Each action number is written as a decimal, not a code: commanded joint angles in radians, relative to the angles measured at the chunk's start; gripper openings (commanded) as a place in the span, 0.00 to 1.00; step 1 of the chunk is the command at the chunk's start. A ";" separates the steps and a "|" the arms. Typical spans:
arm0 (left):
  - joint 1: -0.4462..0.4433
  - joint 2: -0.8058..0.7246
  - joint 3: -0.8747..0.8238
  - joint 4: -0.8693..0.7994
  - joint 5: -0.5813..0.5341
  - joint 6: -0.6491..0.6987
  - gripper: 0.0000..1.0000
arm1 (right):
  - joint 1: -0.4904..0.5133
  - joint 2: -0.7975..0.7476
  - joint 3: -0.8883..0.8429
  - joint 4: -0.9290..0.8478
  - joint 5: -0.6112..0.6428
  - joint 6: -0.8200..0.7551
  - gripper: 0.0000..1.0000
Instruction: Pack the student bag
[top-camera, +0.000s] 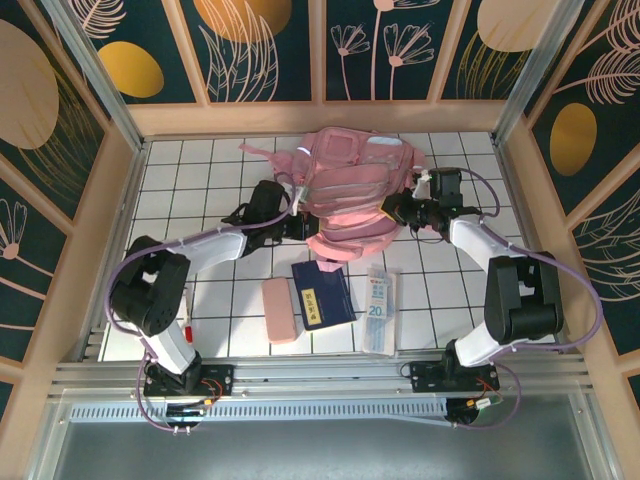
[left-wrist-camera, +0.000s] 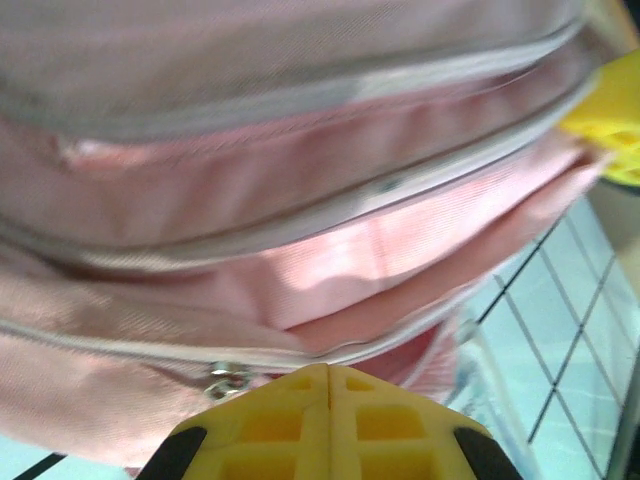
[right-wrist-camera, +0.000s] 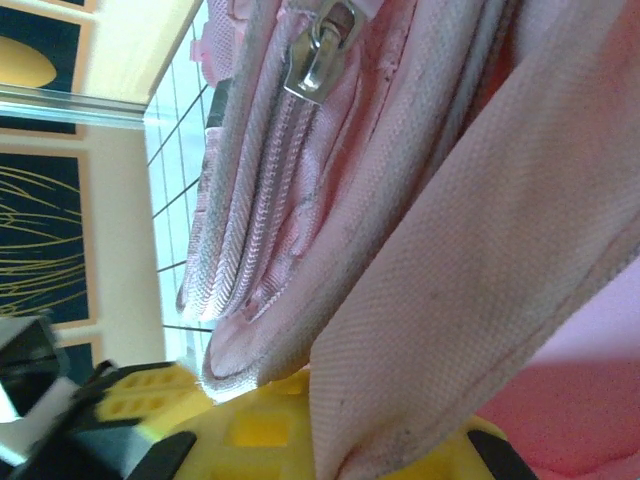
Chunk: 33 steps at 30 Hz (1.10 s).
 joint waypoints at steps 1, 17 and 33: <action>0.010 -0.055 -0.031 0.052 0.020 0.019 0.00 | -0.010 0.017 0.042 -0.038 0.036 -0.094 0.00; 0.078 0.051 -0.090 0.063 0.210 -0.052 0.49 | -0.014 0.075 0.076 -0.011 -0.040 -0.040 0.28; 0.022 0.204 0.028 0.103 0.232 -0.102 0.37 | 0.187 -0.038 -0.217 0.467 0.135 0.632 0.58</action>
